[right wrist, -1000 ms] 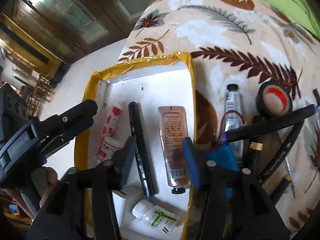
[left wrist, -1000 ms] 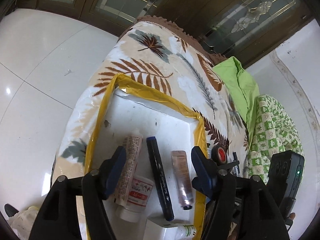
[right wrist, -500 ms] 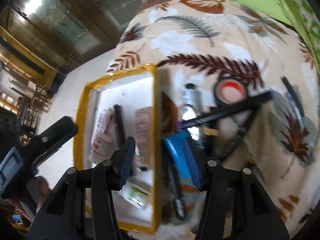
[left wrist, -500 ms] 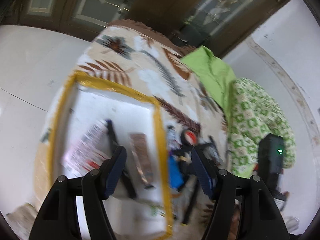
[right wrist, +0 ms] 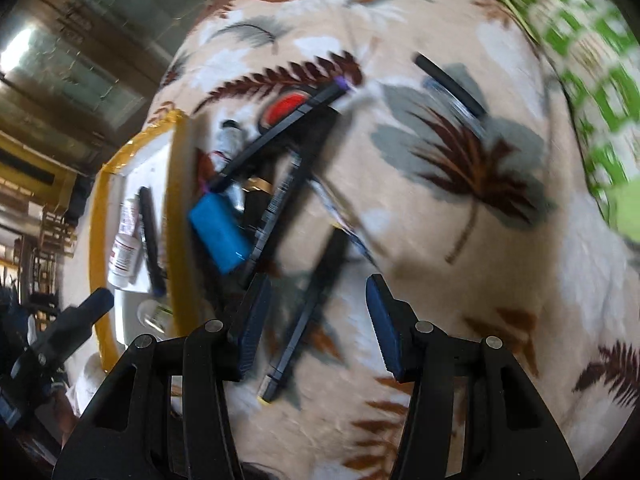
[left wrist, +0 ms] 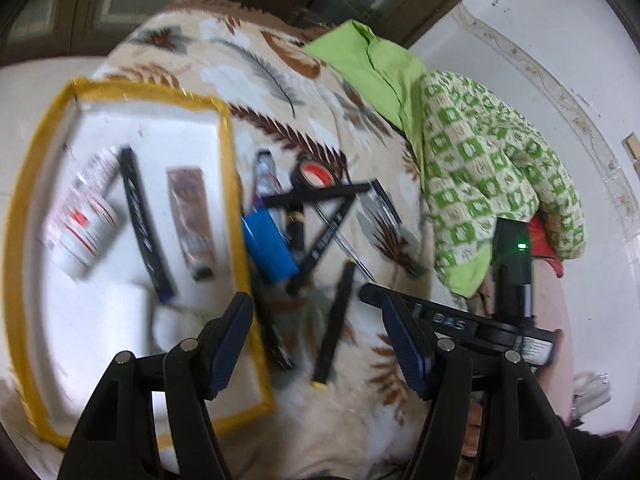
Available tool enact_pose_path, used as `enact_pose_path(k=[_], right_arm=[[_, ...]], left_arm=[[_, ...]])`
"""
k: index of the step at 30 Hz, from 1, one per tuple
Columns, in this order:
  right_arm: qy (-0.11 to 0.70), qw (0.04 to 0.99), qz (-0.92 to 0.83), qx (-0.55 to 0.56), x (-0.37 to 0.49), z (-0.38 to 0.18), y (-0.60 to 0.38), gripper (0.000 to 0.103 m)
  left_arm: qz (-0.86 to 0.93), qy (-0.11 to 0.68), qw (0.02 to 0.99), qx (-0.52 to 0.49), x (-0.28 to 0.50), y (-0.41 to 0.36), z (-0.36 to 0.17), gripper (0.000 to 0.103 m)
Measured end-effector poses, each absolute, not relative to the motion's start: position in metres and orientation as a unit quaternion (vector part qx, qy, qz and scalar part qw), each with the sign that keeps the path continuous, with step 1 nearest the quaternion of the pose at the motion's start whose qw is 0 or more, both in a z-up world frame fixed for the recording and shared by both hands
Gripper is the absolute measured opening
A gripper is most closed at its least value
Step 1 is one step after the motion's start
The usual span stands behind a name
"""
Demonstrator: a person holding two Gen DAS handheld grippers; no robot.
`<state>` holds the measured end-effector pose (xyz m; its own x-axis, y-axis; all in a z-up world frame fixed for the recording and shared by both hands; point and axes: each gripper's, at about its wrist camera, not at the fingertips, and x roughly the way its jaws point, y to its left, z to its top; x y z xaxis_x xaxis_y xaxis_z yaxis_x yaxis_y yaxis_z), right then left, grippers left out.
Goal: Organize objects
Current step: 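Move both grippers back over the pile toward the black markers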
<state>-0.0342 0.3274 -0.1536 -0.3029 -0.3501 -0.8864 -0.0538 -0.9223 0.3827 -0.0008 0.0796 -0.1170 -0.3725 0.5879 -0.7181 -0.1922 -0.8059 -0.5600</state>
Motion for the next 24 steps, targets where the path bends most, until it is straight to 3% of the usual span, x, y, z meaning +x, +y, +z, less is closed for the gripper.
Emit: enact_pose_path(k=[11, 20, 24], right_arm=[[-0.167, 0.087, -0.777, 0.6, -0.026, -0.182, 0.323, 0.052], [-0.15, 0.131, -0.771, 0.605, -0.03, -0.187, 0.312, 0.082], [-0.134, 0.128, -0.775, 0.604, -0.029, -0.187, 0.308, 0.082]], left_arm=[[0.787, -0.22, 0.245, -0.522, 0.006, 0.083, -0.137, 0.068], [0.788, -0.215, 0.246, -0.521, 0.006, 0.086, -0.138, 0.068], [0.789, -0.21, 0.247, -0.522, 0.006, 0.087, -0.137, 0.068]])
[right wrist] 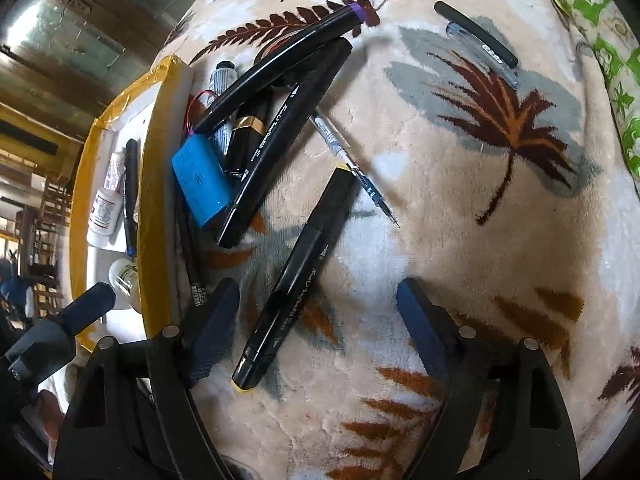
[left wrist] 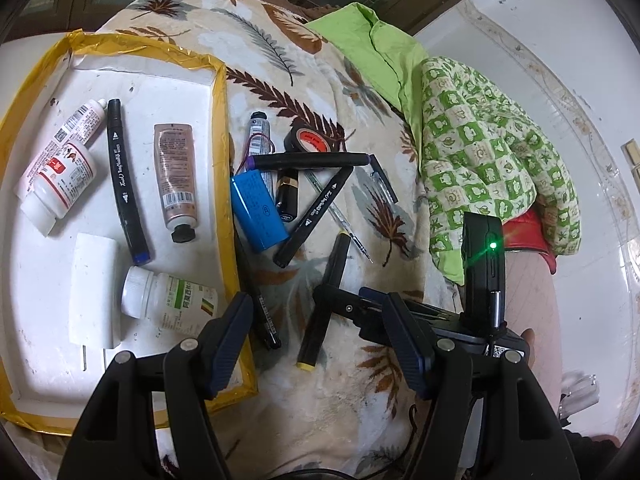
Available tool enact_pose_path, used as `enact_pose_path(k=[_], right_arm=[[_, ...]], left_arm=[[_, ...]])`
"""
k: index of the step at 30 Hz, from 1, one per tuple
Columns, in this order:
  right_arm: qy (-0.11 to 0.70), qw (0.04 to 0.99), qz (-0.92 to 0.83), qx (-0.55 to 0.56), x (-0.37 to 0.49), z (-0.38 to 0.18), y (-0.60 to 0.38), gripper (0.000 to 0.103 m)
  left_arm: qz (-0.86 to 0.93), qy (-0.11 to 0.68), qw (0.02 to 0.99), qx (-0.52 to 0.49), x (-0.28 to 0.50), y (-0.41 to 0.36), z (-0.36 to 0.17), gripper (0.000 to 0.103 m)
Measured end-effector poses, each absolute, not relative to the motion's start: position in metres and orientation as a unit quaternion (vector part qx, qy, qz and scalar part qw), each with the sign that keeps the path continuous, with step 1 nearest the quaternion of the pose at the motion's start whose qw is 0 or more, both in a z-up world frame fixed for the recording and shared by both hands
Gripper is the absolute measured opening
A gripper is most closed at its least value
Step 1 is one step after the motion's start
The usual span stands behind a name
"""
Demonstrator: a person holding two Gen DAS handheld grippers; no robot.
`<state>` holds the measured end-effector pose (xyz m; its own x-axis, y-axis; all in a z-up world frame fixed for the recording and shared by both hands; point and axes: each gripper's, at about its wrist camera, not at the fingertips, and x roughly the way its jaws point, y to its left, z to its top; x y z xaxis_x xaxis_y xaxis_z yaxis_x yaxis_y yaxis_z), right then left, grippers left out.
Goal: Organize objects
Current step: 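Move both grippers back over the pile toward the black markers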
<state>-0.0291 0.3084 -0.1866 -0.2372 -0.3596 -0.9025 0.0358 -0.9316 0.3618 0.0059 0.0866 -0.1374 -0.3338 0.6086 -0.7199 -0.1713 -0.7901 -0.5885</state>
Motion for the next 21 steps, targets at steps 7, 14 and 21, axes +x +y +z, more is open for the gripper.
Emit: enact_pose_path(k=[7, 14, 21], right_arm=[[-0.089, 0.113, -0.788, 0.598, -0.025, -0.186, 0.295, 0.082], [-0.092, 0.107, -0.796, 0.589, -0.018, -0.179, 0.292, 0.077], [-0.105, 0.101, -0.801, 0.58, -0.019, -0.175, 0.299, 0.053]], left_arm=[[0.789, -0.209, 0.246, -0.523, 0.006, 0.087, -0.138, 0.068], [0.789, -0.21, 0.246, -0.522, 0.005, 0.087, -0.139, 0.068], [0.788, -0.21, 0.242, -0.526, 0.003, 0.086, -0.142, 0.068]])
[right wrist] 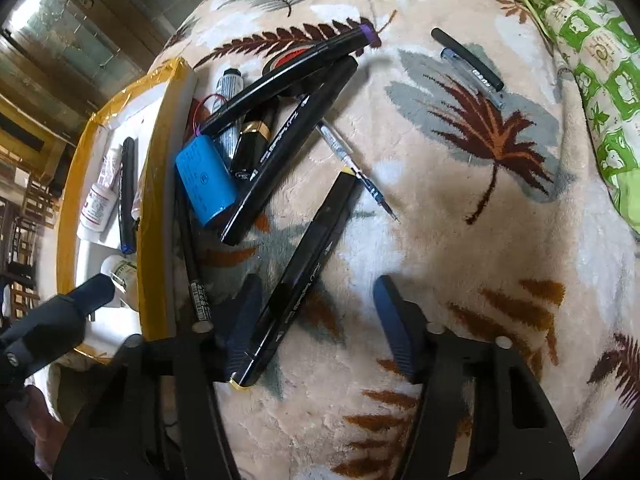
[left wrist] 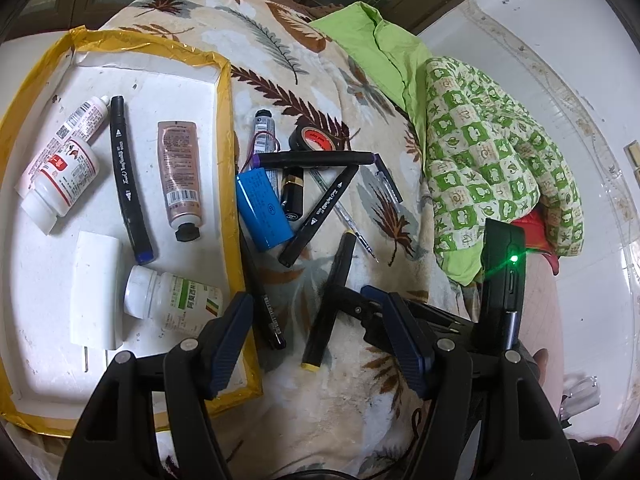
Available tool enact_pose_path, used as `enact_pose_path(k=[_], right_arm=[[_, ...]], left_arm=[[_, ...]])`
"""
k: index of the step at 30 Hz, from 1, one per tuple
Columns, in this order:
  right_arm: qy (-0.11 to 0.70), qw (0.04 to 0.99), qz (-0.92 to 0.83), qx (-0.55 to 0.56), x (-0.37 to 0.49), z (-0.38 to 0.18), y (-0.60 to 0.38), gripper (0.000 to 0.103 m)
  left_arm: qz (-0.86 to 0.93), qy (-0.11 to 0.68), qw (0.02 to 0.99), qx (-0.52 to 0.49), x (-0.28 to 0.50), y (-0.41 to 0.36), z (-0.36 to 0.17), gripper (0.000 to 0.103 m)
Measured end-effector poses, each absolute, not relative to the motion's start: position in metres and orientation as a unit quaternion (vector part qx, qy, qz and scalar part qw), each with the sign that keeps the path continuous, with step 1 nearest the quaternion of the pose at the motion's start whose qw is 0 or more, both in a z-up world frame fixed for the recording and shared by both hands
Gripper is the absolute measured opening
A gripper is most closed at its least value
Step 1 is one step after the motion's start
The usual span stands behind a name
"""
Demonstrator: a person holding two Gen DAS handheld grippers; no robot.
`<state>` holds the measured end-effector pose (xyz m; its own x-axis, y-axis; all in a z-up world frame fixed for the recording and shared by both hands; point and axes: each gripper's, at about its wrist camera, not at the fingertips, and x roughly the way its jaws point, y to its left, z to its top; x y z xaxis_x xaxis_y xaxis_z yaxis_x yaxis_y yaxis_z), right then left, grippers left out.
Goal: Organize objects
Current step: 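Move both grippers back over the pile toward the black markers, then grasp a yellow-capped black marker with the right gripper while the left grasps another black marker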
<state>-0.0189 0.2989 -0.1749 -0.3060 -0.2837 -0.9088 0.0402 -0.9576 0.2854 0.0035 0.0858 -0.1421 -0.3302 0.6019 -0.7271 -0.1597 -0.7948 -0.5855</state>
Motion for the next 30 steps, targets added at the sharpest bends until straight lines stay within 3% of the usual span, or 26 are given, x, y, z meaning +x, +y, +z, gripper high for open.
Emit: enact_pose_path(k=[4, 5, 9, 19, 23, 24, 30], right_arm=[[-0.107, 0.103, -0.802, 0.578, -0.021, -0.175, 0.294, 0.043], [-0.104, 0.104, -0.802, 0.579, -0.021, -0.176, 0.293, 0.036], [-0.087, 0.109, -0.805, 0.577, -0.02, -0.174, 0.283, 0.023], [-0.075, 0.097, -0.806, 0.579, -0.018, -0.171, 0.28, 0.021], [-0.081, 0.096, -0.807, 0.577, -0.013, -0.167, 0.286, 0.016], [-0.083, 0.095, -0.808, 0.575, -0.012, -0.165, 0.29, 0.009], [-0.12, 0.099, -0.805, 0.573, -0.008, -0.161, 0.316, 0.008]], left_arm=[[0.788, -0.209, 0.237, -0.528, 0.004, 0.085, -0.146, 0.068], [0.788, -0.21, 0.236, -0.529, 0.003, 0.084, -0.147, 0.068], [0.788, -0.214, 0.236, -0.527, 0.003, 0.082, -0.145, 0.068], [0.794, -0.217, 0.245, -0.513, 0.005, 0.08, -0.135, 0.068], [0.788, -0.239, 0.249, -0.51, 0.004, 0.072, -0.135, 0.068], [0.784, -0.248, 0.249, -0.511, 0.003, 0.069, -0.136, 0.068], [0.772, -0.28, 0.238, -0.518, -0.004, 0.059, -0.147, 0.068]])
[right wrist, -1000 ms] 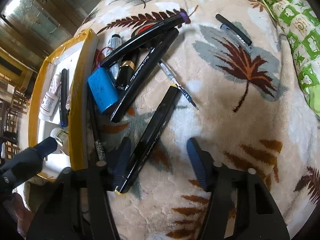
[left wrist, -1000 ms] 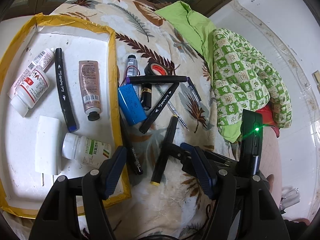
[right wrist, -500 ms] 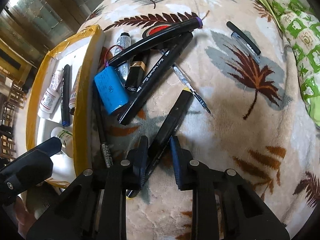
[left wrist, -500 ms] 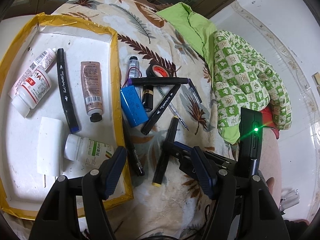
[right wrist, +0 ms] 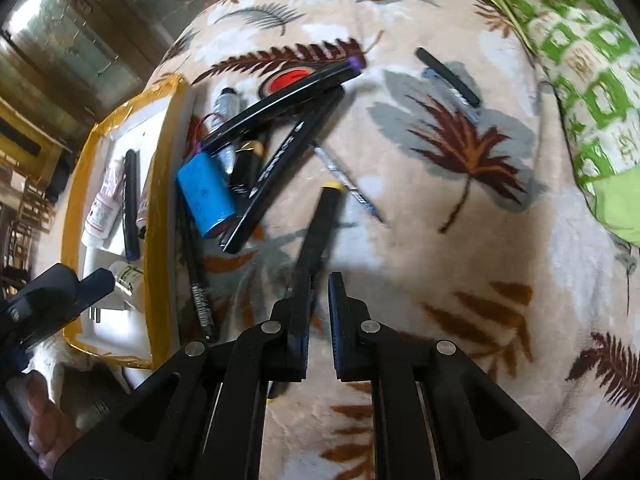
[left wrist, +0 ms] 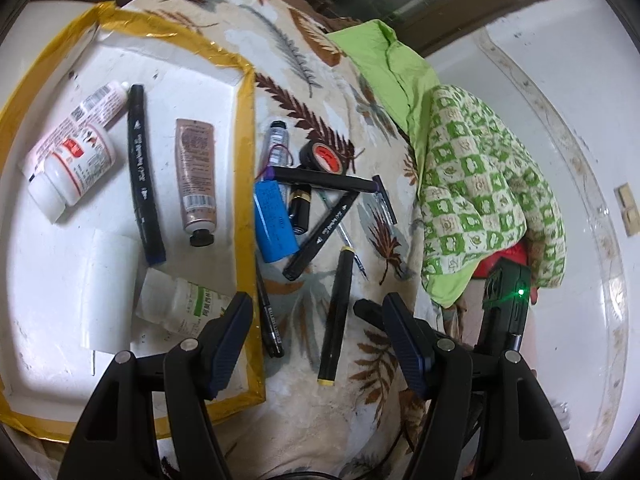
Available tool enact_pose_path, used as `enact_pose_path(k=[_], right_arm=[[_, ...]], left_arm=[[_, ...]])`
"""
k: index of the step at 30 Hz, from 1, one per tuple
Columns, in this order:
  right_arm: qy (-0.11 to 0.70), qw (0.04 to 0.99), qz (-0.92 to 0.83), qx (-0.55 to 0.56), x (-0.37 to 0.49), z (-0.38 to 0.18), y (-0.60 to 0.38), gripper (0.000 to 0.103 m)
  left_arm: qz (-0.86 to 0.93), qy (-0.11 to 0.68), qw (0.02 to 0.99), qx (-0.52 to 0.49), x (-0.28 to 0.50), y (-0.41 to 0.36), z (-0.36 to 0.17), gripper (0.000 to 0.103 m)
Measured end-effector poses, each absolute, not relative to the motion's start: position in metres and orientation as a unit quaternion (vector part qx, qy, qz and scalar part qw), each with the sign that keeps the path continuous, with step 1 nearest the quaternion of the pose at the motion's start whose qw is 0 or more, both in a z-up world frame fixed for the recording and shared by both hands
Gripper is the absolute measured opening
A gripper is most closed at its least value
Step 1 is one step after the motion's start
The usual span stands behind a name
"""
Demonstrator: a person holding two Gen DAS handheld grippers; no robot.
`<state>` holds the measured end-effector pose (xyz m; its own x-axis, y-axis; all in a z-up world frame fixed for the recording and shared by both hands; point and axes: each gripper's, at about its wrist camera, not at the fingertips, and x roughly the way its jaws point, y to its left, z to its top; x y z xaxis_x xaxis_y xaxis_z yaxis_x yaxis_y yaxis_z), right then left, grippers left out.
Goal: Organize objects
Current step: 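Grasp a yellow-capped black marker with the right gripper while the left grasps another black marker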
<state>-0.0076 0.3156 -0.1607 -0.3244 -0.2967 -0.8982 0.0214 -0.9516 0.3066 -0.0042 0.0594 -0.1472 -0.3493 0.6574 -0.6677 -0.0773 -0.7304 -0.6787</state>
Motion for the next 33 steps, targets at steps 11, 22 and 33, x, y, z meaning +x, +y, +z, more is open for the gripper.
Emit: enact_pose_path(k=[11, 22, 33], right_arm=[[-0.13, 0.12, -0.792, 0.585, -0.011, -0.171, 0.303, 0.036], [-0.095, 0.051, -0.809, 0.577, -0.013, -0.163, 0.332, 0.015], [-0.162, 0.055, -0.8, 0.575, -0.007, -0.179, 0.371, 0.015]], left_arm=[[0.778, -0.292, 0.231, -0.506, -0.005, 0.051, -0.145, 0.068], [0.806, -0.151, 0.252, -0.514, -0.017, 0.101, -0.116, 0.068], [0.799, -0.003, 0.276, -0.534, -0.07, 0.196, -0.137, 0.067]])
